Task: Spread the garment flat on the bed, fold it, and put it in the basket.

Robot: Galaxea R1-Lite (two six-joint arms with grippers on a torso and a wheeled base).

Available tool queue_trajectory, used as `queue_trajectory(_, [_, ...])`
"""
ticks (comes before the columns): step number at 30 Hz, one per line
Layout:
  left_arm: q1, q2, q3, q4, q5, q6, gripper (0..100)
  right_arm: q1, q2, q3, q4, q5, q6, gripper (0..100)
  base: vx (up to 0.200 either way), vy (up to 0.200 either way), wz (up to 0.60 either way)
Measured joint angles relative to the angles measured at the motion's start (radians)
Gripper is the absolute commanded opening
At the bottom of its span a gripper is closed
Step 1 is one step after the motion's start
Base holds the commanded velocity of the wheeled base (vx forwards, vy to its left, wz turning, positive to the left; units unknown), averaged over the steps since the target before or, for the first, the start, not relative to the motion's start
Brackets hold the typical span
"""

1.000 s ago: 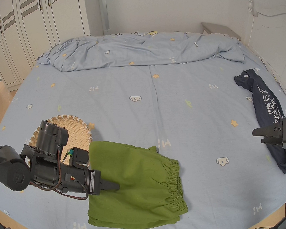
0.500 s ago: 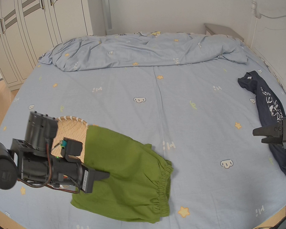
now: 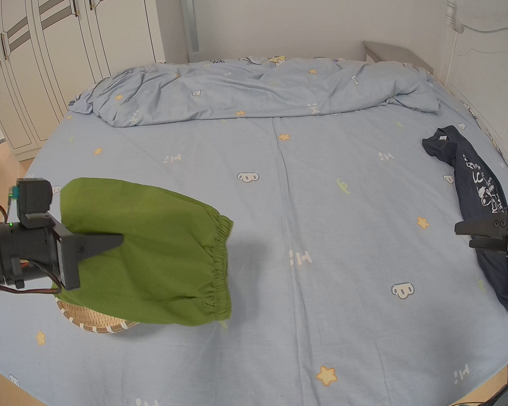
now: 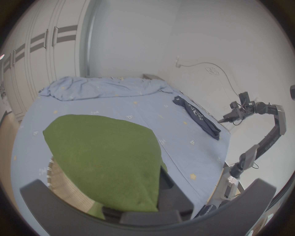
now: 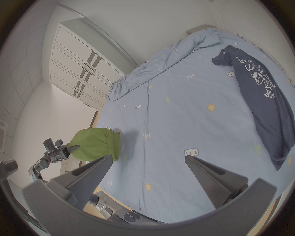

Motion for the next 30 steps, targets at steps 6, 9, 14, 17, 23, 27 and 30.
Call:
queue_trajectory(6, [0.104, -0.03, -0.023, -0.024, -0.004, 0.006, 0, -0.003, -0.01, -0.004, 0.0, 0.0, 0.0, 100, 0.0, 0.0, 0.0])
queue_trajectory(9, [0.156, -0.026, -0.032, -0.052, -0.02, 0.005, 0, -0.006, -0.015, -0.008, 0.0, 0.0, 0.0, 100, 0.0, 0.0, 0.0])
queue_trajectory(14, [0.262, -0.005, -0.042, -0.086, -0.125, 0.0, 0, -0.009, -0.021, -0.011, 0.0, 0.0, 0.0, 100, 0.0, 0.0, 0.0])
queue_trajectory(17, [0.324, 0.024, -0.047, -0.094, -0.158, -0.001, 0, -0.01, -0.025, -0.013, 0.001, 0.0, 0.0, 100, 0.0, 0.0, 0.0])
queue_trajectory(23, [0.42, 0.116, -0.05, -0.1, -0.18, -0.01, 0, -0.011, -0.037, -0.018, 0.002, 0.0, 0.0, 100, 0.0, 0.0, 0.0])
queue_trajectory(27, [0.48, 0.189, -0.042, -0.1, -0.195, -0.03, 0, -0.011, -0.046, -0.019, 0.002, 0.0, 0.0, 100, 0.0, 0.0, 0.0])
queue_trajectory(30, [0.516, 0.245, -0.03, -0.098, -0.187, -0.035, 0, -0.01, -0.049, -0.02, 0.002, 0.0, 0.0, 100, 0.0, 0.0, 0.0])
